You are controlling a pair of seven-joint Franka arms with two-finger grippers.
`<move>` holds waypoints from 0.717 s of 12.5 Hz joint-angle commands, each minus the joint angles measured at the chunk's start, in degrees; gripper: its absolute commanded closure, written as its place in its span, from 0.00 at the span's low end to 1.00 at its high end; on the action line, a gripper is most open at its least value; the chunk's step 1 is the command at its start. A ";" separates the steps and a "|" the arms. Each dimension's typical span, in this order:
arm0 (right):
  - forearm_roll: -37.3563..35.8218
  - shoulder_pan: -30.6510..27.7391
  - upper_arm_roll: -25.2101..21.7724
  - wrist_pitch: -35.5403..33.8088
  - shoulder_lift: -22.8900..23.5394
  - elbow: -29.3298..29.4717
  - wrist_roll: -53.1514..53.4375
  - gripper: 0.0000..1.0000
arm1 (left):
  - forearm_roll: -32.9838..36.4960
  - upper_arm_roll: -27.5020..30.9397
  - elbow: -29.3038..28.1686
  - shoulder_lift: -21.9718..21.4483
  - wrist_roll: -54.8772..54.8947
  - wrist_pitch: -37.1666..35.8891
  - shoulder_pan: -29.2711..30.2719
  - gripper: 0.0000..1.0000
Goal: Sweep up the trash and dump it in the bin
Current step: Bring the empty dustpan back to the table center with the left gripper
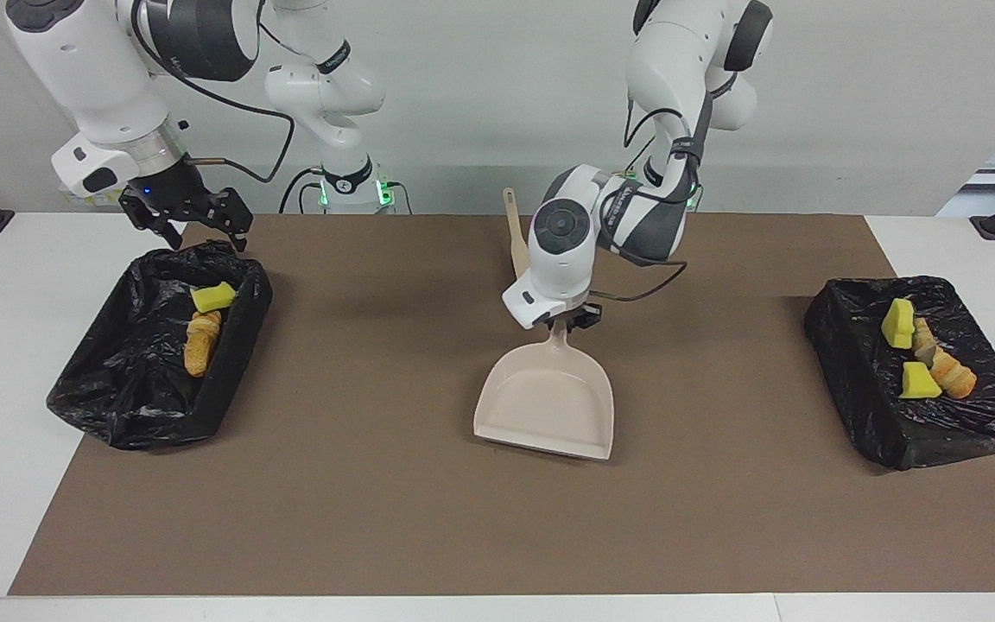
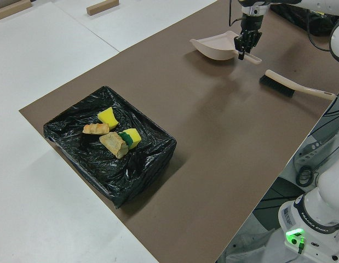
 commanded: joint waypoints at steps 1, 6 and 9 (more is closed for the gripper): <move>0.33 2.24 1.00 -2.34 -2.02 0.22 2.98 0.00 | -2.61 1.22 5.80 3.94 -4.35 1.66 -0.36 1.00; 0.67 2.96 1.44 -1.64 -2.82 0.13 3.26 0.00 | -2.96 1.39 5.45 4.12 -4.54 5.54 0.61 0.92; 0.59 2.78 1.00 -1.82 -2.91 0.05 3.26 0.00 | -2.17 1.57 4.83 3.42 -3.75 5.11 0.35 0.00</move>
